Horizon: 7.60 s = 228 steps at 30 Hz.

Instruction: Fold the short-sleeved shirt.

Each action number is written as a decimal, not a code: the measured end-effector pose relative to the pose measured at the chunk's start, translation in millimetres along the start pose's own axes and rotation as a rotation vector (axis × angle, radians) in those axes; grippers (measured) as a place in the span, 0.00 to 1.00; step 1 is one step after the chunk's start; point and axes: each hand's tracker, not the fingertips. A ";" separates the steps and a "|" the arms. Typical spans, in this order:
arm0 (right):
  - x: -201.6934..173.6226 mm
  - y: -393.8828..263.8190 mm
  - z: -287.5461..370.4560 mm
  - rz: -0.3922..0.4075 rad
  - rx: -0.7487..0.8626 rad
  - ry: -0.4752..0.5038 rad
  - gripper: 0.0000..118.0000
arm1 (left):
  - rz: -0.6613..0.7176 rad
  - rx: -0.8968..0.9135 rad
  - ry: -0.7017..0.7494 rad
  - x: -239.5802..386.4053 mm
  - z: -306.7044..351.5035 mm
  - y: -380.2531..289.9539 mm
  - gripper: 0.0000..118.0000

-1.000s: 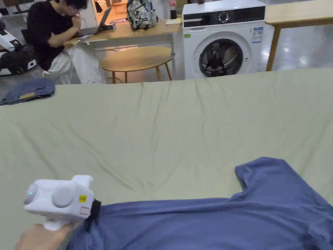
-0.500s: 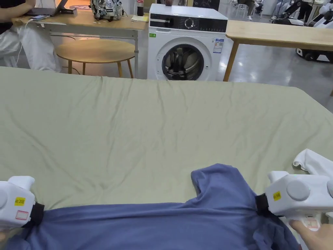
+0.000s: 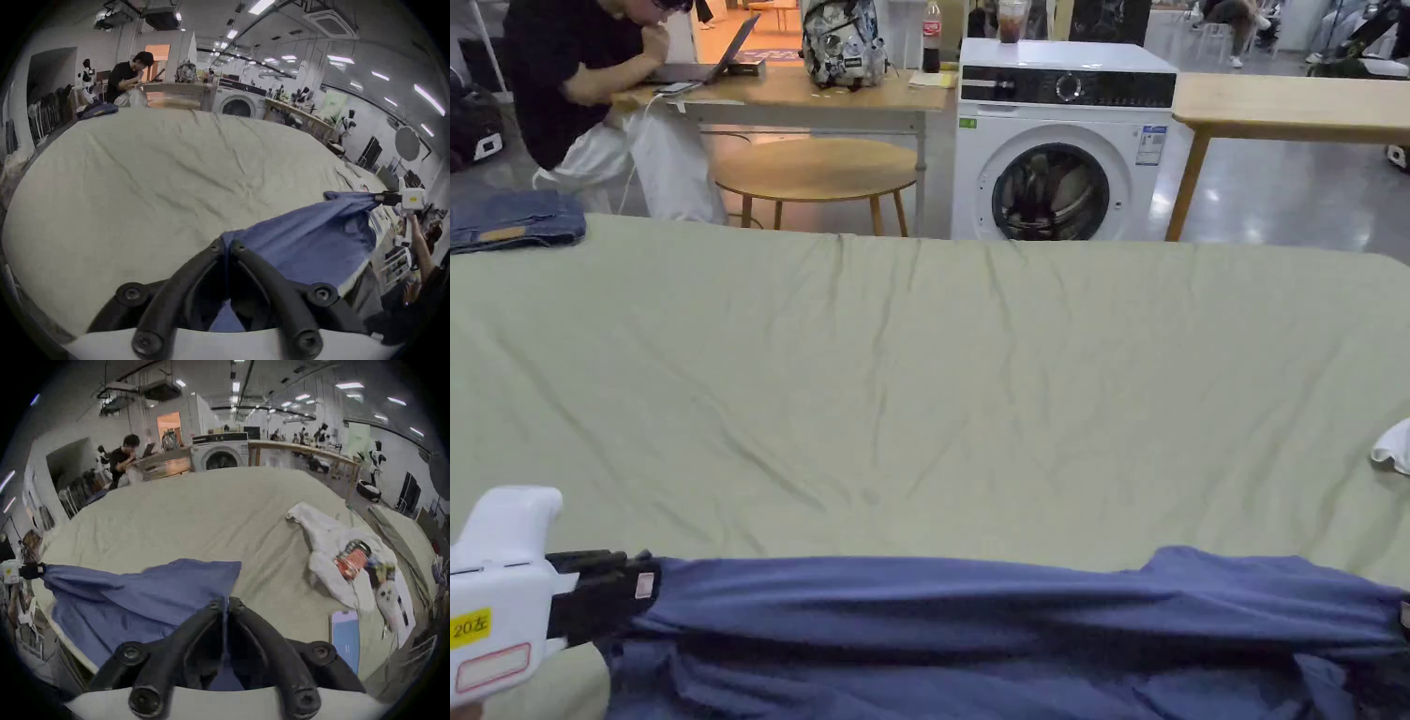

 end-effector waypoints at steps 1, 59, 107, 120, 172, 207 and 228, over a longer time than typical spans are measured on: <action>2.0 -19.2 10.7 -0.013 0.006 -0.026 0.01 | 0.001 0.033 0.009 -9.1 7.3 -19.3 0.00; -99.3 -94.8 75.7 0.052 0.309 0.120 0.00 | 0.538 0.138 -0.296 -84.3 11.9 -118.3 0.61; -57.0 -124.5 80.3 -0.187 0.210 0.104 0.00 | 0.212 0.029 -0.452 124.9 -112.7 -43.6 0.00; -67.4 -126.1 77.2 -0.182 0.183 0.124 0.00 | 0.122 -0.081 -0.481 143.3 -131.5 -64.1 0.47; -45.7 -152.4 73.2 -0.245 0.097 0.099 0.00 | 0.146 -0.124 -0.642 221.7 -142.4 -41.8 0.00; -134.5 -116.6 -75.6 -0.023 -0.261 0.247 0.00 | 0.363 -0.223 -0.548 113.9 -165.4 -78.7 0.33; -112.1 -112.4 -47.9 -0.133 -0.253 0.340 0.00 | 0.542 0.030 0.046 -191.0 42.2 -24.9 0.18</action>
